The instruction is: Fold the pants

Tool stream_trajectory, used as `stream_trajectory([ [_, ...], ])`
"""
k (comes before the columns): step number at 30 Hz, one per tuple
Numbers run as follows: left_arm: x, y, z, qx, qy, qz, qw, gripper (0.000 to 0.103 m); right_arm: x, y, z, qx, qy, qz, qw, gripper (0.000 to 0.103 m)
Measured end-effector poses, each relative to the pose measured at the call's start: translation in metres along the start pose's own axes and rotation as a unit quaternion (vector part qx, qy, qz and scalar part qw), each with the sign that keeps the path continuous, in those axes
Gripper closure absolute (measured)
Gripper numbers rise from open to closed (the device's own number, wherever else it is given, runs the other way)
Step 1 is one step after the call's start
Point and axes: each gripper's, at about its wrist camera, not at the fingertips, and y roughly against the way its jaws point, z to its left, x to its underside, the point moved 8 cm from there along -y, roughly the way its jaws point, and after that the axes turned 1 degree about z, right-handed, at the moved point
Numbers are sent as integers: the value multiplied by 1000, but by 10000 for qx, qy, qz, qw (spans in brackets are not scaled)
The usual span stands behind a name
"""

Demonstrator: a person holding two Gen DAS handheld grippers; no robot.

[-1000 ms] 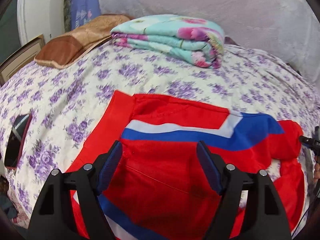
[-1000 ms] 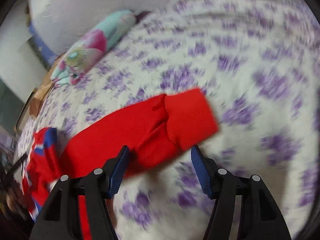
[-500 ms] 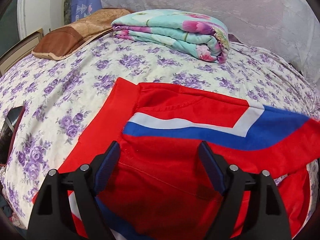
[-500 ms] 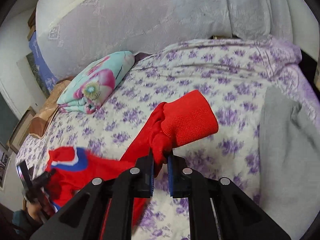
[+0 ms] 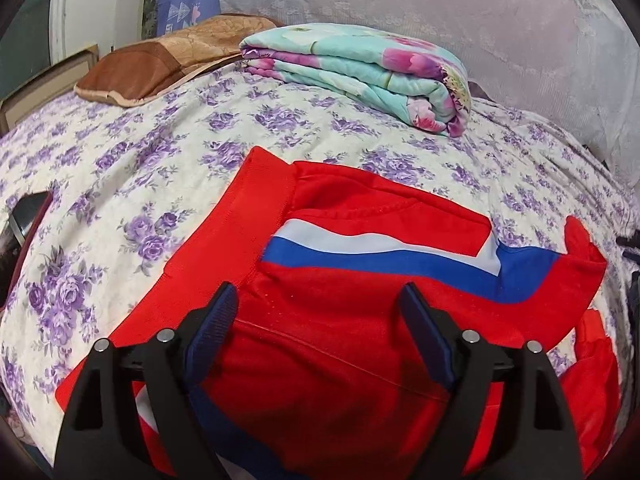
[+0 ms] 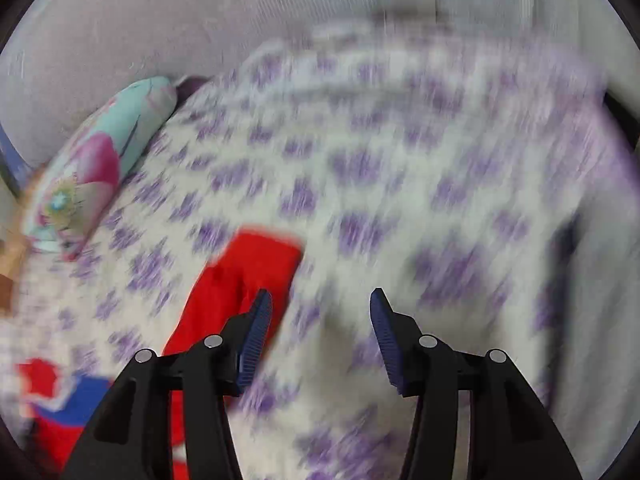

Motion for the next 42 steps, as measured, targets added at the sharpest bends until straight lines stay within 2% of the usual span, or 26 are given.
stream_trajectory([
  [2,0,-1,-4,-54,-92,-14,9999,20,22,-18,11,-828,-157,473,9953,50],
  [4,0,-2,-3,-66,-82,-16,9999,20,36,-31,31,-1141,-9,740,9907,50],
  [5,0,-2,-3,-58,-64,-20,10000,20,43,-36,40,-1177,11,849,9894,59],
  [7,0,-1,-1,-44,-28,-41,10000,20,52,-42,54,-1256,124,927,9877,99],
  [9,0,0,0,-8,7,-56,10000,20,57,-26,59,-976,337,672,9924,100],
  [11,0,1,0,39,28,-76,10000,20,68,-3,45,-725,37,749,9945,100],
  [13,0,2,-1,127,23,-87,9999,19,76,27,35,-947,-330,800,9917,100],
  [15,1,2,-3,216,9,-98,9997,19,85,68,32,-1388,-874,915,9822,99],
  [16,1,3,-4,248,2,-108,9996,19,86,79,35,-1590,-1076,970,9766,98],
  [17,1,3,-4,284,-4,-110,9995,19,79,93,44,-1820,-1331,950,9696,93],
  [18,0,2,-5,314,2,-100,9995,19,68,99,50,-1842,-1512,833,9676,89],
  [19,0,1,-5,324,14,-92,9994,19,53,102,59,-1855,-1633,697,9665,67],
  [20,0,0,-5,326,27,-89,9994,19,30,97,73,-1763,-1592,506,9701,37],
  [21,0,1,-4,338,52,-99,9994,19,10,87,82,-1431,-1384,345,9794,33],
  [22,0,1,-4,345,71,-116,9993,19,-16,70,95,-1097,-953,114,9893,33],
  [23,0,2,-3,348,93,-131,9993,19,-26,58,98,-766,-554,16,9955,33],
  [24,0,3,-1,363,129,-146,9992,19,-34,42,98,-109,-20,15,9999,33],
  [25,0,3,0,382,171,-159,9990,19,-38,32,88,594,277,-84,9978,35],
  [27,-1,5,4,448,282,-212,9984,18,-35,32,74,942,467,-263,9941,34],
  [29,-1,4,6,490,351,-199,9980,18,-27,37,55,1085,628,-432,9912,33],
  [31,-1,3,3,440,289,-170,9985,17,-18,39,39,1030,731,-500,9907,30],
  [35,0,4,0,351,168,-197,9990,17,-7,11,15,662,736,-351,9945,30],
  [39,0,2,1,264,161,-166,9994,16,1,-32,22,42,349,-99,9993,30],
  [40,0,1,0,230,125,-152,9995,16,2,-43,25,5,301,-28,9995,31],
  [41,0,0,-1,194,84,-135,9997,16,6,-57,27,16,246,124,9996,66],
  [42,0,0,-2,158,40,-116,9998,16,10,-64,32,-171,211,242,9993,82],
])
